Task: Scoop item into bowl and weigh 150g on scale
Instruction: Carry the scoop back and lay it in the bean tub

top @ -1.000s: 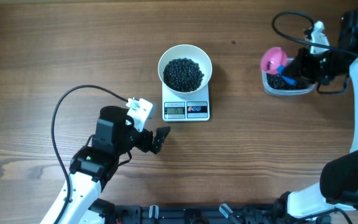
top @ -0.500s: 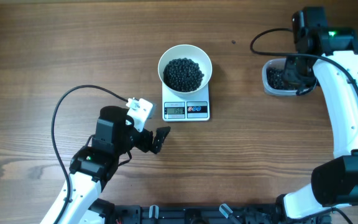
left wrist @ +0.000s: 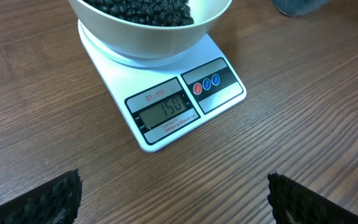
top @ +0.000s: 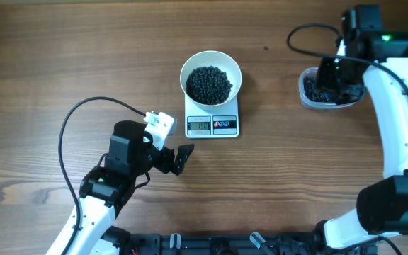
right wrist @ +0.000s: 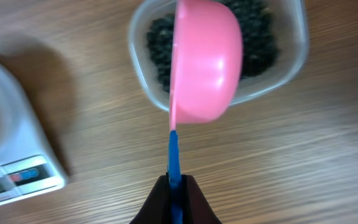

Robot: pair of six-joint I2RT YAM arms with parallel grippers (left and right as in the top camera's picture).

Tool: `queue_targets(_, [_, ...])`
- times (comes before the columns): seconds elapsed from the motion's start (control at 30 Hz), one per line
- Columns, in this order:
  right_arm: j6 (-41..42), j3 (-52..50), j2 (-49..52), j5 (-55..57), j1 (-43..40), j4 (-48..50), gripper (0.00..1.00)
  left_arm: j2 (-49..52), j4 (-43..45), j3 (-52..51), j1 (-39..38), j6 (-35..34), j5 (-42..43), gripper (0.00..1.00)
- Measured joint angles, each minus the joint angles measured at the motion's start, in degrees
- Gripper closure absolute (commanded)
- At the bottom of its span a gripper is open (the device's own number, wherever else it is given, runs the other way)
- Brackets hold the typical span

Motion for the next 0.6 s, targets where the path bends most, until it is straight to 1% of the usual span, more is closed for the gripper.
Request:
queue_targets(0.1, [0.1, -1.9, -0.2, -9.8, -6.0, 0.9, 0.96, 0.0, 0.0, 0.0, 0.0, 0.0, 0.0, 0.0])
queue_targets(0.17, [0.3, -5.5, -0.2, -14.6, -9.1, 4.4, 0.96, 0.0, 0.0, 0.0, 0.0, 0.0, 0.0, 0.0])
queue_targets(0.23, [1.7, -8.6, -0.3, -17.4, -10.8, 7.5, 0.95, 0.0, 0.0, 0.0, 0.0, 0.0, 0.0, 0.0])
queue_targets(0.27, [2.5, -9.7, -0.3, -18.0, -11.5, 8.5, 0.93, 0.0, 0.0, 0.0, 0.0, 0.0, 0.0, 0.0])
queue_targets(0.3, [3.5, -11.0, -0.3, -18.5, -12.4, 9.2, 0.85, 0.0, 0.0, 0.0, 0.0, 0.0, 0.0, 0.0])
queue_targets(0.33, [3.9, -11.6, -0.3, -18.8, -12.9, 9.5, 0.8, 0.0, 0.0, 0.0, 0.0, 0.0, 0.0, 0.0])
queue_targets(0.37, [4.9, -12.3, -0.3, -19.1, -13.5, 9.9, 0.7, 0.0, 0.0, 0.0, 0.0, 0.0, 0.0, 0.0])
queue_targets(0.4, [5.9, -12.8, -0.3, -19.2, -14.1, 9.9, 0.64, 0.0, 0.0, 0.0, 0.0, 0.0, 0.0, 0.0])
queue_targets(0.47, [6.8, -12.9, -0.3, -19.6, -14.3, 9.2, 0.44, 0.0, 0.0, 0.0, 0.0, 0.0, 0.0, 0.0])
queue_targets(0.5, [6.7, -12.9, -0.3, -19.7, -14.3, 8.9, 0.37, 0.0, 0.0, 0.0, 0.0, 0.0, 0.0, 0.0])
queue_targets(0.53, [7.4, -13.0, -0.3, -19.8, -14.3, 8.0, 0.34, 0.0, 0.0, 0.0, 0.0, 0.0, 0.0, 0.0])
queue_targets(0.6, [8.0, -13.1, -0.3, -19.3, -14.3, 5.9, 0.33, 0.0, 0.0, 0.0, 0.0, 0.0, 0.0, 0.0])
